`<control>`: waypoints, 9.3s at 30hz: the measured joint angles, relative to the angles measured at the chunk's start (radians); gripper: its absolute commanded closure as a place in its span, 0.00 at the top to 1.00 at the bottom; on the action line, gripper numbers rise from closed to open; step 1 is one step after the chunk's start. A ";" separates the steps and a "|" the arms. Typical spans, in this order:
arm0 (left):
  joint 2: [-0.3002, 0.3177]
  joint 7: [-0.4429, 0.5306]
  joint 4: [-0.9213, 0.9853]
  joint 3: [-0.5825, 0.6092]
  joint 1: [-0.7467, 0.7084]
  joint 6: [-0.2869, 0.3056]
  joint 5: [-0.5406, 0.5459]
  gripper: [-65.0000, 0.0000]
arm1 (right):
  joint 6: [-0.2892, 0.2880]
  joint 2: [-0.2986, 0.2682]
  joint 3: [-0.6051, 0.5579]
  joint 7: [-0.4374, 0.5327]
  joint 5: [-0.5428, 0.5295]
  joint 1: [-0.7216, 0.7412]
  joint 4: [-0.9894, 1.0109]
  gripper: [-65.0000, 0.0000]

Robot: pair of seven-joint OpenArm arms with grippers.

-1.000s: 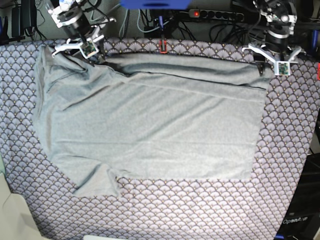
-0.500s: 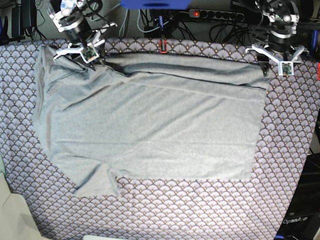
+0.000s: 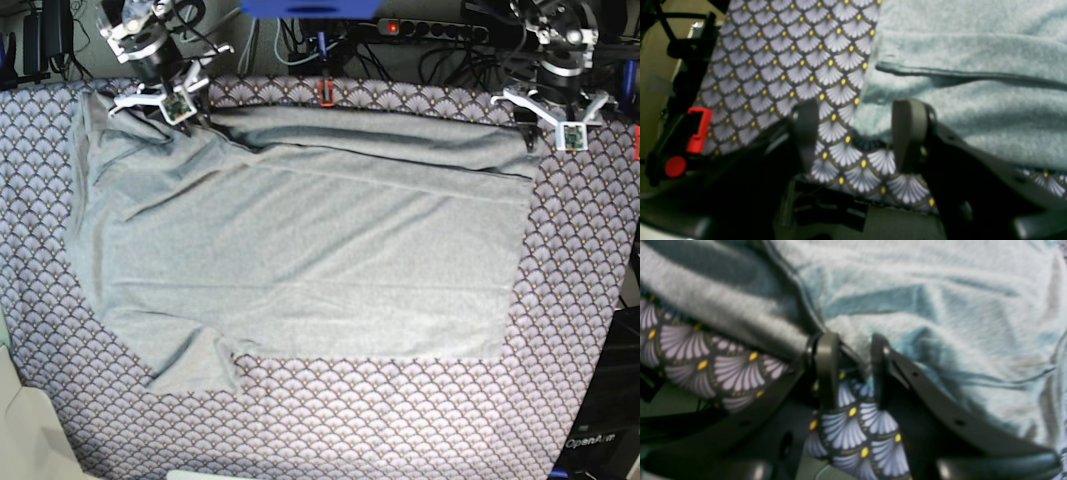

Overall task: Fold the T-shirt properly
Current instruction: 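Reposition the right gripper over the shirt's shoulder corner, then pinch the shoulder corner with the right gripper and tug it outward, then pull the shoulder edge taut with both grippers, smoothing the fold, then drag the right gripper across the shirt body toward the hem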

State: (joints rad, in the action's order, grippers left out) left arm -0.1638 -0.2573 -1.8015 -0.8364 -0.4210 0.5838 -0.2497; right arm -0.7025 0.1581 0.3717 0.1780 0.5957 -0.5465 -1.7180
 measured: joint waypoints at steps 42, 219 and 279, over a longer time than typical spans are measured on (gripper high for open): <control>0.000 0.000 0.000 -0.021 0.000 0.000 0.002 0.52 | 0.000 -0.001 -0.074 -0.004 0.214 0.269 -0.107 0.04; 0.011 0.003 0.106 -0.020 0.114 0.000 0.007 0.52 | -0.003 0.000 -0.090 -0.142 0.225 0.050 -0.150 0.26; 0.011 0.004 0.106 -0.022 0.108 0.000 0.000 0.52 | -0.003 -0.147 -0.163 -0.157 0.227 0.237 -0.148 0.00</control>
State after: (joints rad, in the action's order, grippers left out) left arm -0.1532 -0.2535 -1.6958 -0.8581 -0.3126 0.5842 -0.2497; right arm -0.7059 0.0113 0.2089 0.0212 0.8223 -0.3092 -1.8660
